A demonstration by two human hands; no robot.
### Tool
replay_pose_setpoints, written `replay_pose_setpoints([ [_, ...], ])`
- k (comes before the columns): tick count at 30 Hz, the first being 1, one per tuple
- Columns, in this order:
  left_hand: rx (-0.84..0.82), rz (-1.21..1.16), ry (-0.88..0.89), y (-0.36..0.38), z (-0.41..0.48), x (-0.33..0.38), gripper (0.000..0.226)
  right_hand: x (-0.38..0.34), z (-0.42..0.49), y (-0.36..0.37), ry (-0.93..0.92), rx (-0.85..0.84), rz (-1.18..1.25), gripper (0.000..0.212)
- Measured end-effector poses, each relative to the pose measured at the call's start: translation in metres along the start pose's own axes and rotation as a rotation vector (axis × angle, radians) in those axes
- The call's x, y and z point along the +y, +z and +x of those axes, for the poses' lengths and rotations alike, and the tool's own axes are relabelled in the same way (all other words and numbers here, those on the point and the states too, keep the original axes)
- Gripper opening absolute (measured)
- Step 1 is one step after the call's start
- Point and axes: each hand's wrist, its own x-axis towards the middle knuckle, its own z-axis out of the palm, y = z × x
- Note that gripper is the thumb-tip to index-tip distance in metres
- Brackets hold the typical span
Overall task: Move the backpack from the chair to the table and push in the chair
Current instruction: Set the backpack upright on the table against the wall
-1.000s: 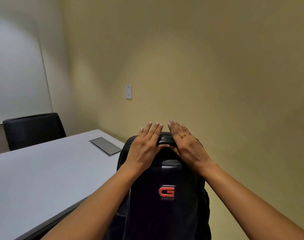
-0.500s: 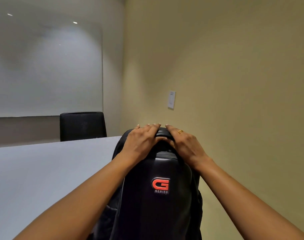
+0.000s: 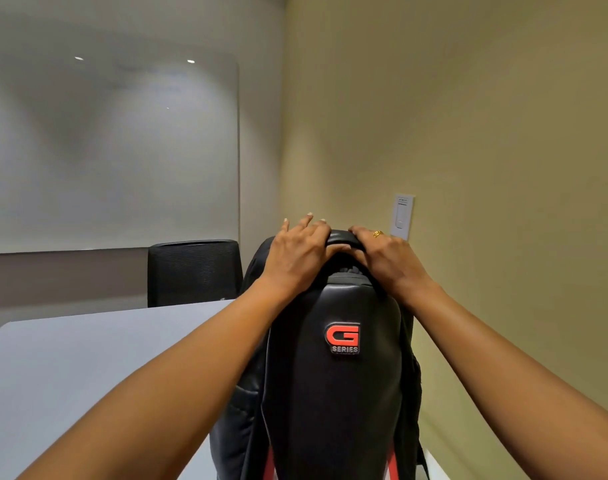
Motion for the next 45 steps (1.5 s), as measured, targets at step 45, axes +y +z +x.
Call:
replay_pose_setpoints([
  [45, -0.007, 0.157, -0.599, 0.121, -0.006, -0.108, 0.053, 0.051, 0.091, 0.194, -0.179, -0.224, 0.556, 0.038],
])
